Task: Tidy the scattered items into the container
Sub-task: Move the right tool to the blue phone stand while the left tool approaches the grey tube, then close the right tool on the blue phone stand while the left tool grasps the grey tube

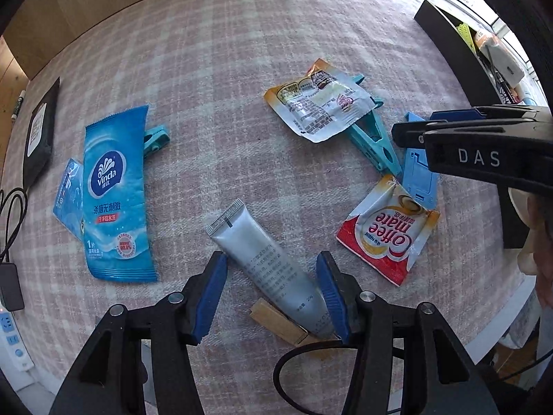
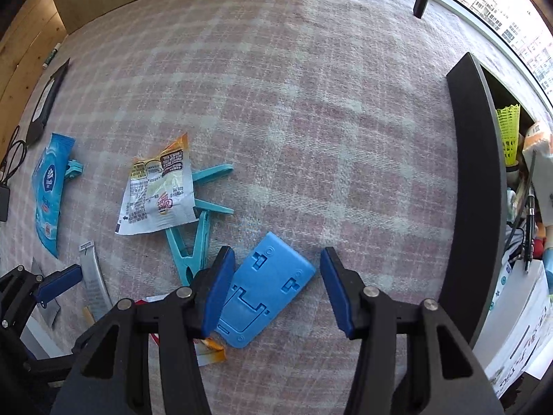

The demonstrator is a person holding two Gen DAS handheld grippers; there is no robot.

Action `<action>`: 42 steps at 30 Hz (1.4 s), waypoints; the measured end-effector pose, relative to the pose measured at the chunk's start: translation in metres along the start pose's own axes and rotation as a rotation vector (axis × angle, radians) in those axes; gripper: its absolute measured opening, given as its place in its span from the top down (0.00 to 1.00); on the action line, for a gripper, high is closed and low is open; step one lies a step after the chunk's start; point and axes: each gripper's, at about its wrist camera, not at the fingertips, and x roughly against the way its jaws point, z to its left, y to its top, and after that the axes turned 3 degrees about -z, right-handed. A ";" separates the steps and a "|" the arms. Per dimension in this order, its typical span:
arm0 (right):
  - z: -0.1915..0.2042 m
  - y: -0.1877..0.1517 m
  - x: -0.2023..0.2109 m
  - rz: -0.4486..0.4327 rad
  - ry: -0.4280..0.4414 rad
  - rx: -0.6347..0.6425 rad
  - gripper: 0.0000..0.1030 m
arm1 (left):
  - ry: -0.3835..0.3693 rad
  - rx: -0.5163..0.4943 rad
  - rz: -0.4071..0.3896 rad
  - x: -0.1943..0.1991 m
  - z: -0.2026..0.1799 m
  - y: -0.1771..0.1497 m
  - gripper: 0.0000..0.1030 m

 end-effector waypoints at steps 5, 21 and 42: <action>-0.001 -0.001 0.000 0.008 -0.011 -0.014 0.53 | 0.010 -0.045 -0.013 0.000 -0.016 0.004 0.58; -0.047 -0.039 0.010 0.082 0.116 -0.315 0.51 | 0.012 -0.024 0.023 0.004 -0.021 -0.002 0.58; 0.003 0.048 0.039 0.012 0.157 -0.185 0.83 | -0.103 0.082 0.008 0.011 0.031 0.047 0.77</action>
